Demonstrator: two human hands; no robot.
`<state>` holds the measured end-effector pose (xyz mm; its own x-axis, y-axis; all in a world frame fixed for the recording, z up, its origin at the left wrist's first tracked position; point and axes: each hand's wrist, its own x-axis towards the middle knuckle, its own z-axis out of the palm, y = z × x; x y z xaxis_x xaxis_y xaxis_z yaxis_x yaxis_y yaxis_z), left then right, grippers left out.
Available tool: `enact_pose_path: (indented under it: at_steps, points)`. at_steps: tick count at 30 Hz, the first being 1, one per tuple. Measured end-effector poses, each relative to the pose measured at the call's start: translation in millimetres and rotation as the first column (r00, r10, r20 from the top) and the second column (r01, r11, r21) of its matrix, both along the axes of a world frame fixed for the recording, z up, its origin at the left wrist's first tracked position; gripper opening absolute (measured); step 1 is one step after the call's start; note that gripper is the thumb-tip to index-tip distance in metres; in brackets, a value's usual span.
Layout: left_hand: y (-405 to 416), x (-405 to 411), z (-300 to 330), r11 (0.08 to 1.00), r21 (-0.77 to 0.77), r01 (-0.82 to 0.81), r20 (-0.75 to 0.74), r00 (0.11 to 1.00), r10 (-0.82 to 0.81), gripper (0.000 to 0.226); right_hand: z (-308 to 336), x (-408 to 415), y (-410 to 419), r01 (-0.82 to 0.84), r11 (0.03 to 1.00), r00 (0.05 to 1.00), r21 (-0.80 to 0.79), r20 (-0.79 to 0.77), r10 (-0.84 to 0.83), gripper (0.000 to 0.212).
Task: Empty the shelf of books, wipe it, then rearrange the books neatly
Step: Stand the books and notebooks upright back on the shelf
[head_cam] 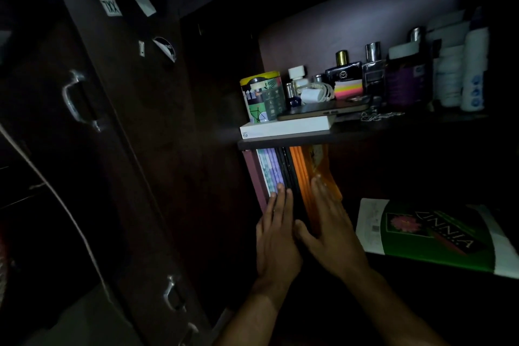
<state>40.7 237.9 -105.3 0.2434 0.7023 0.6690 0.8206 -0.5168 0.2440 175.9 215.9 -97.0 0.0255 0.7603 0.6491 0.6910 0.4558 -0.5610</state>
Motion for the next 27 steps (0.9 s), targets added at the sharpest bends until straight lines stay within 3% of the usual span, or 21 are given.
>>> enact_pose_path:
  at_steps: [3,5,11,13,15,17,18,20,22,24,27]
  points:
    - [-4.1,4.6,29.7,0.999,0.031,0.03,0.083,0.996,-0.033,0.092,-7.1,12.4,-0.3,0.071,0.995,0.994,0.069,-0.089,-0.064,0.073]
    - [6.9,11.4,55.7,0.997,0.069,0.035,0.023,0.999,-0.037,0.1,-8.5,18.3,2.8,0.116,0.989,0.981,0.097,-0.166,-0.099,0.067]
    - [19.7,2.0,74.1,0.986,-0.066,0.154,-0.116,0.98,-0.161,0.113,-9.5,19.7,-4.1,0.134,0.989,0.974,0.056,-0.192,-0.121,0.063]
    - [13.8,-5.2,79.1,0.982,-0.101,0.161,-0.141,0.975,-0.174,0.11,-16.6,20.5,-18.4,0.176,0.984,0.982,0.02,-0.077,-0.174,0.066]
    - [0.4,-3.8,77.7,0.988,-0.081,0.133,-0.134,0.981,-0.144,0.107,-20.3,30.5,-43.1,0.37,0.923,0.923,-0.11,0.161,-0.351,0.075]
    - [-22.4,12.6,57.0,0.988,-0.036,0.152,-0.12,0.981,-0.156,0.098,-22.8,48.0,-69.2,0.578,0.746,0.801,-0.329,0.402,-0.443,0.086]
    - [-36.6,24.1,39.7,0.977,-0.047,0.209,-0.123,0.969,-0.214,0.091,-25.9,54.6,-82.7,0.614,0.676,0.779,-0.408,0.448,-0.438,0.086]
    - [-63.9,54.4,5.2,0.931,-0.171,0.322,-0.121,0.931,-0.344,0.075,-27.2,64.2,-109.0,0.622,0.64,0.777,-0.451,0.455,-0.434,0.075]
    - [-74.6,71.8,-18.6,0.888,-0.339,0.309,-0.147,0.915,-0.375,0.063,-22.4,64.9,-125.8,0.598,0.67,0.79,-0.44,0.465,-0.401,0.058]
    - [-69.4,74.2,-26.4,0.885,-0.386,0.259,-0.192,0.916,-0.352,0.062,-14.4,66.9,-136.9,0.574,0.701,0.808,-0.422,0.429,-0.404,0.045]
    - [-65.0,67.6,-27.4,0.888,-0.4,0.225,-0.211,0.921,-0.328,0.058,-15.6,75.5,-140.6,0.491,0.785,0.868,-0.377,0.132,-0.48,0.025]
